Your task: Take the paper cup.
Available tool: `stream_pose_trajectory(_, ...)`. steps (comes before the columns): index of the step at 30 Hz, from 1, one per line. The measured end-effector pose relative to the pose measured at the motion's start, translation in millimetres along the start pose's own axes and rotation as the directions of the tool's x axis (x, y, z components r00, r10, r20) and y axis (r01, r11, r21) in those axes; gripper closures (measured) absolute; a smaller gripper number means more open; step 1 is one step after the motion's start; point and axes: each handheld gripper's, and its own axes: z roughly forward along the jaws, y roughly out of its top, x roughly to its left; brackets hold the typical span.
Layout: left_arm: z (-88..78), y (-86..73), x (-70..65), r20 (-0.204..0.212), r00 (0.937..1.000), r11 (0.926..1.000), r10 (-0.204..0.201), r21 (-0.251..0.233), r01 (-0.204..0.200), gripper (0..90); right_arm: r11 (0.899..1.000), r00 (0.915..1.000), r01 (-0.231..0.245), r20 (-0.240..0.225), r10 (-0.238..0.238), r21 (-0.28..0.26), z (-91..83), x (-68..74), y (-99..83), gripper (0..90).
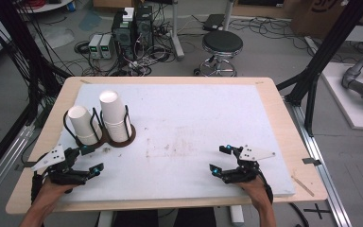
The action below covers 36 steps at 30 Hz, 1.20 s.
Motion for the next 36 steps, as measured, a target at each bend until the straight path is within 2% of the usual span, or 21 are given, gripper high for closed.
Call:
stream_pose_trajectory(3,0.3,0.1,-0.4,0.005,0.9999,0.9999,0.009,0.004,-0.009,17.1,1.000,1.0000,0.006,-0.006,-0.006,0.003,0.3,0.0,0.2,16.5)
stream_pose_trajectory(11,-1.5,-0.6,0.8,0.010,0.9999,0.9998,-0.003,-0.017,0.004,16.2,1.000,1.0000,0.009,-0.001,-0.009,0.008,0.7,0.9,0.3,16.5)
stream_pose_trajectory(18,0.0,0.2,0.8,0.013,0.9999,1.0000,0.002,0.002,-0.002,16.3,1.000,0.9998,0.018,0.004,-0.018,0.006,1.2,0.6,0.4,16.5)
stream_pose_trajectory(26,-1.1,-0.2,-1.0,-0.003,0.9999,0.9998,0.013,-0.012,-0.013,16.3,1.000,1.0000,0.007,0.002,-0.007,0.016,1.7,0.9,0.7,16.5)
stream_pose_trajectory(28,-1.3,0.3,0.0,-0.002,1.0000,0.9999,0.003,-0.011,-0.003,16.2,1.000,1.0000,0.009,0.003,-0.009,0.015,1.9,0.5,0.8,16.5)
stream_pose_trajectory(30,-2.6,4.0,1.7,-0.004,1.0000,1.0000,0.006,-0.005,-0.006,16.0,1.000,1.0000,0.008,0.001,-0.008,0.019,2.2,0.3,0.9,16.5)
stream_pose_trajectory(33,-11.8,20.2,3.3,-0.001,0.9997,0.9983,0.026,-0.051,-0.026,16.0,1.000,1.0000,0.004,-0.001,-0.004,0.023,2.6,-0.6,1.1,16.5)
stream_pose_trajectory(36,-17.1,29.6,4.0,-0.001,0.9992,0.9978,0.040,-0.054,-0.040,16.0,1.000,1.0000,-0.006,-0.004,0.006,0.031,2.9,-0.6,1.3,16.5)
